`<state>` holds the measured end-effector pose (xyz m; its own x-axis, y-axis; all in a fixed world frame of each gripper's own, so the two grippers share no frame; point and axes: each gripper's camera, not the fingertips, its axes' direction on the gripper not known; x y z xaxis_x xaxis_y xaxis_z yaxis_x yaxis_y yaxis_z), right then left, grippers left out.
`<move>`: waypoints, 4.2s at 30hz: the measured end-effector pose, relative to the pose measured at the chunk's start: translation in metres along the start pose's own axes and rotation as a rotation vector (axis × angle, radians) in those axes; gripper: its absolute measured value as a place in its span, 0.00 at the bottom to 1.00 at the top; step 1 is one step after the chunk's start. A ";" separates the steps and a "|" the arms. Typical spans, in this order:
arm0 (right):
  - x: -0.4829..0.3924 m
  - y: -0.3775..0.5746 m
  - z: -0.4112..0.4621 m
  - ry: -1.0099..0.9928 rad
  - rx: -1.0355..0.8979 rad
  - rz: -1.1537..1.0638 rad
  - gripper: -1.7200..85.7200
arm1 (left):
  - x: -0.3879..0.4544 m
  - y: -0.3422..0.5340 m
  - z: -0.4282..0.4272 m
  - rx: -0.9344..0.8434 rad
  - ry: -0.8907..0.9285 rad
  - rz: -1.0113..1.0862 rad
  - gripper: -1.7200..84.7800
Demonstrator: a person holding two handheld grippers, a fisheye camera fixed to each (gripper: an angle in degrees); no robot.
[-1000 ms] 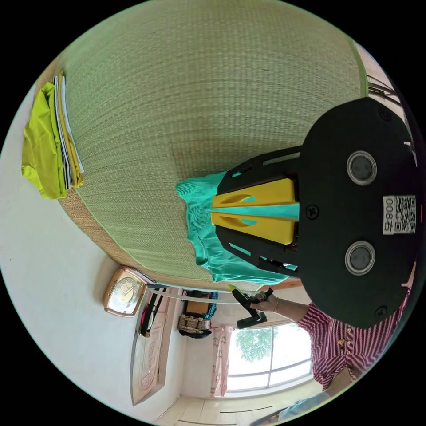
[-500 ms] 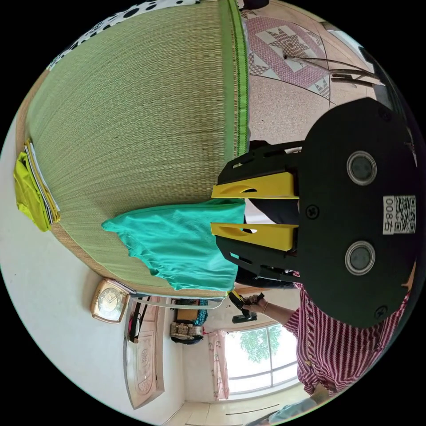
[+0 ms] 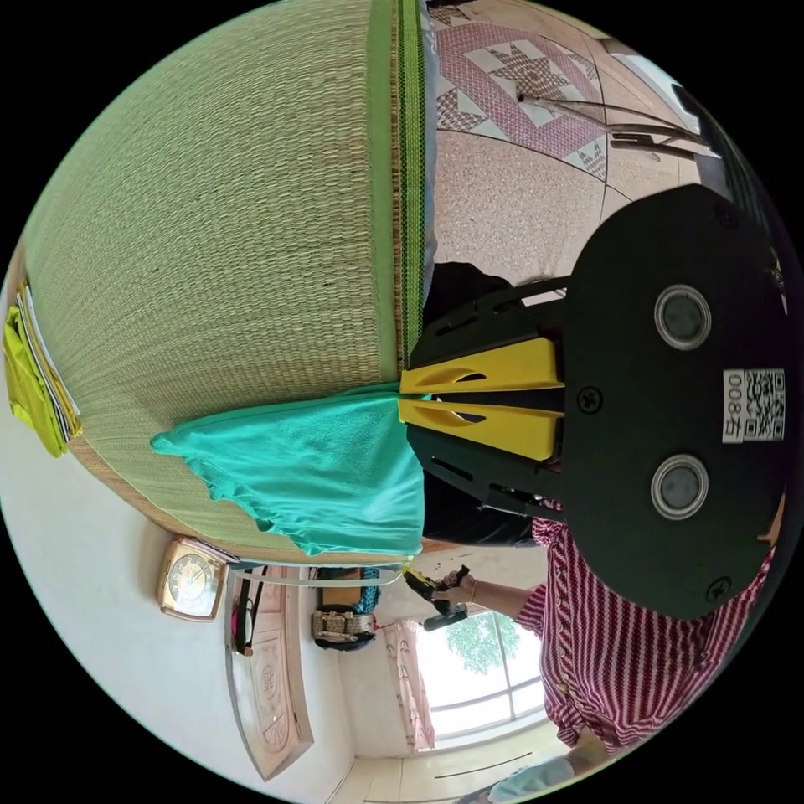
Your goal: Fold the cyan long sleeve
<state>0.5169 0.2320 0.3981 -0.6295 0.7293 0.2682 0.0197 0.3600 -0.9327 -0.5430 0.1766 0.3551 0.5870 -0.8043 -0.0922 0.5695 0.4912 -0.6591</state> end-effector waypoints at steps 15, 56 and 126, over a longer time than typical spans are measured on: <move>0.002 -0.006 -0.004 -0.020 -0.043 0.027 0.03 | 0.057 -0.103 0.202 -0.161 -0.023 0.089 0.02; 0.000 -0.085 -0.113 -0.194 0.148 -0.035 0.14 | 0.331 0.259 0.395 -0.278 0.277 0.893 0.03; -0.180 -0.285 0.197 -0.229 0.086 -0.282 0.04 | -0.054 0.174 0.074 0.021 0.615 0.040 0.03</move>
<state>0.4712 -0.1164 0.5681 -0.7586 0.4555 0.4659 -0.2387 0.4710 -0.8492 -0.4331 0.3303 0.3006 0.1721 -0.8276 -0.5343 0.5688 0.5263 -0.6320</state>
